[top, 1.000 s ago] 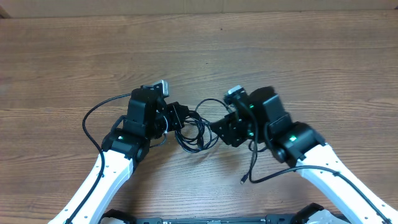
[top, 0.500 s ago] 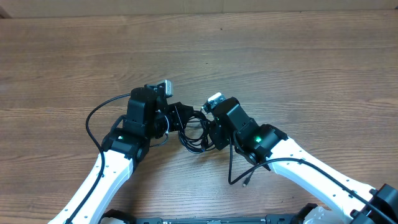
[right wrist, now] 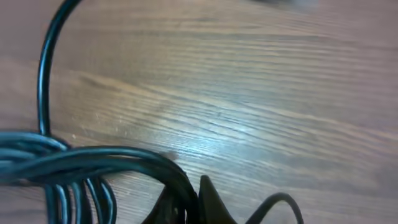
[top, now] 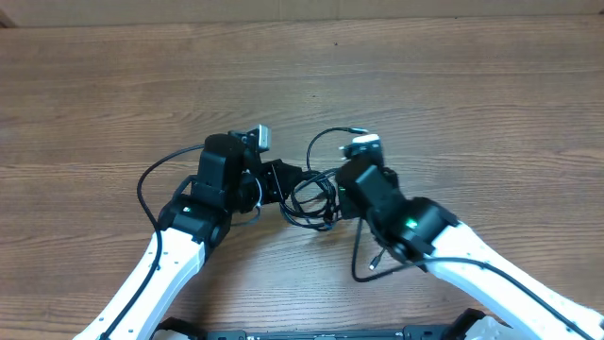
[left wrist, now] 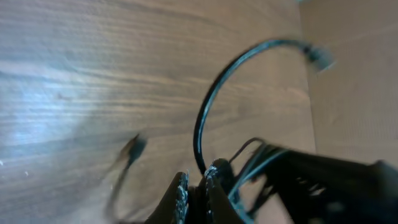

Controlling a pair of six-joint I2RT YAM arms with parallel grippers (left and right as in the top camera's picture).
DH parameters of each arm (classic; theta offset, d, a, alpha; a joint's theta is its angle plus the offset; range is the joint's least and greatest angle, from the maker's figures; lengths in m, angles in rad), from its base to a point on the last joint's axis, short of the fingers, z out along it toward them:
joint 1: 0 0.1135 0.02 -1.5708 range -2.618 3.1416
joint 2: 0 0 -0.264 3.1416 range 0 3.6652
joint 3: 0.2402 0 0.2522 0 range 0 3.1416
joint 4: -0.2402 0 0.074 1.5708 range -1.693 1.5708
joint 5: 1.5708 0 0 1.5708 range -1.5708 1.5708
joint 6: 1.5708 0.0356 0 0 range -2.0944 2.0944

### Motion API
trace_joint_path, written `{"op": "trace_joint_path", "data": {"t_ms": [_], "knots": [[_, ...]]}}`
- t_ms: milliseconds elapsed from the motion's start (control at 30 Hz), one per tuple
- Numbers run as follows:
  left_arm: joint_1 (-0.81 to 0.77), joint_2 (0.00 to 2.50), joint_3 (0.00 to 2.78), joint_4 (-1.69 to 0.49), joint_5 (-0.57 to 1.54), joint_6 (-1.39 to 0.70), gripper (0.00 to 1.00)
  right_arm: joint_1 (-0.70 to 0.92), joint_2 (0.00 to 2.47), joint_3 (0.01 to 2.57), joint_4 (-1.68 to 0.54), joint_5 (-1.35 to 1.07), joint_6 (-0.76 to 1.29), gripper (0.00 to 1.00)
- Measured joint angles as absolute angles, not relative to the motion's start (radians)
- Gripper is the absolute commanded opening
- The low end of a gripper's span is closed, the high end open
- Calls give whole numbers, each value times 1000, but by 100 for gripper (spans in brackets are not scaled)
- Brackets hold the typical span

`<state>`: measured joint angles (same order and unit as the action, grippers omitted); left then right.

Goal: Untangle cables

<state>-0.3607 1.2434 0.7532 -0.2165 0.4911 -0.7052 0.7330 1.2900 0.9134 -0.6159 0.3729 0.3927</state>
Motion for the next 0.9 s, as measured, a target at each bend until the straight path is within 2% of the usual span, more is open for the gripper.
{"op": "trace_joint_path", "data": {"t_ms": [200, 267, 467, 567, 633, 733, 833, 900], "knots": [[-381, 1238, 788, -251, 519, -704, 4, 569, 1151, 914, -665, 302, 481, 4], [-358, 1230, 775, -288, 495, -708, 4, 415, 1119, 914, -695, 346, 508, 4], [-346, 1231, 756, -317, 483, -703, 4, 110, 1109, 914, -695, 430, 536, 4], [-345, 1230, 755, -313, 482, -700, 4, -8, 1114, 914, -675, 344, 545, 13], [-345, 1227, 753, -303, 482, -697, 4, -54, 1120, 914, -668, 265, 540, 25], [-345, 1209, 750, -250, 483, -658, 4, -66, 1124, 914, -662, 166, 518, 39], [-345, 1192, 749, -192, 483, -599, 4, -63, 1124, 914, -654, 58, 471, 47], [-345, 1187, 749, -163, 483, -564, 4, -63, 1124, 914, -653, -43, 432, 49]]}}
